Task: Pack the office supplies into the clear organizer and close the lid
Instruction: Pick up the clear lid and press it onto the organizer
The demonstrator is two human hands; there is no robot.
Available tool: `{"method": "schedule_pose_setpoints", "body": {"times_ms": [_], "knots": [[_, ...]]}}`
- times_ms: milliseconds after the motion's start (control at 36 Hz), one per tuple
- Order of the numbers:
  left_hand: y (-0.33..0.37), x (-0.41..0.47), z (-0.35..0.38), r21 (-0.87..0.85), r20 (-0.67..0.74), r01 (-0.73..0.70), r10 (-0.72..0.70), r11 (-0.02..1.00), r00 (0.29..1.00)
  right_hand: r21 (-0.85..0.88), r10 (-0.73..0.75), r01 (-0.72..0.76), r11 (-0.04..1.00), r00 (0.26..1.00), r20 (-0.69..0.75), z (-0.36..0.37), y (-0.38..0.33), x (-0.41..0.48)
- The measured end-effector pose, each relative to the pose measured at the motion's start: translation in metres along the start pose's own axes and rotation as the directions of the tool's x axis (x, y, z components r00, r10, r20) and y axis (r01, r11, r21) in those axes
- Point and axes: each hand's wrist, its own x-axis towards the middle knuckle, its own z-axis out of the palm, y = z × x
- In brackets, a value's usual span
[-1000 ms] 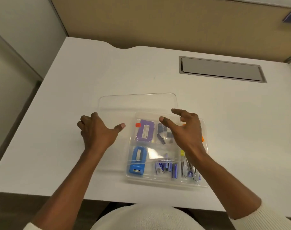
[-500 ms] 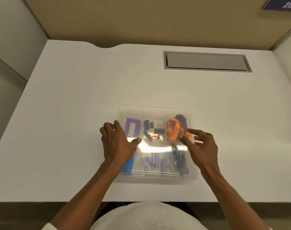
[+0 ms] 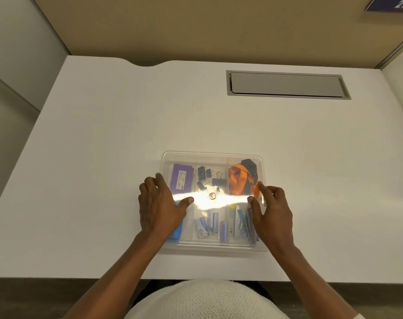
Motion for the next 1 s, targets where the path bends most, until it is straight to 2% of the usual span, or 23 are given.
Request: {"method": "schedule_pose_setpoints", "body": {"times_ms": [111,306,556,639,722,806,889,1000], "knots": [[-0.006,0.001,0.002,0.001,-0.013,-0.048,0.048,0.999,0.999,-0.143,-0.078,0.082,0.986,0.996,0.032,0.007,0.007,-0.007],[-0.025,0.007,0.008,0.038,-0.100,-0.192,0.194,0.981,0.976,-0.170,-0.229,0.229,0.959,0.973,0.019,0.014,0.011,-0.005],[-0.035,0.031,0.016,0.016,-0.127,-0.232,0.232,0.973,0.964,-0.102,-0.183,0.189,0.977,0.981,0.071,0.023,0.019,-0.001],[-0.038,0.034,0.023,-0.041,-0.140,-0.258,0.250,0.965,0.958,-0.125,-0.200,0.210,0.970,0.976,0.088,0.024,0.023,0.000],[-0.042,0.040,0.030,-0.095,-0.137,-0.377,0.363,0.922,0.922,-0.117,-0.206,0.218,0.969,0.973,0.103,0.026,0.026,0.002],[-0.044,0.049,0.032,-0.068,-0.108,-0.505,0.497,0.860,0.861,-0.094,-0.200,0.209,0.973,0.975,0.096,0.028,0.026,0.003],[-0.045,0.054,0.033,-0.043,-0.061,-0.545,0.543,0.837,0.838,-0.065,-0.213,0.219,0.974,0.973,0.087,0.028,0.025,0.004],[-0.046,0.056,0.034,-0.022,-0.034,-0.539,0.538,0.842,0.842,-0.035,-0.212,0.215,0.976,0.974,0.075,0.028,0.025,0.007]]}}
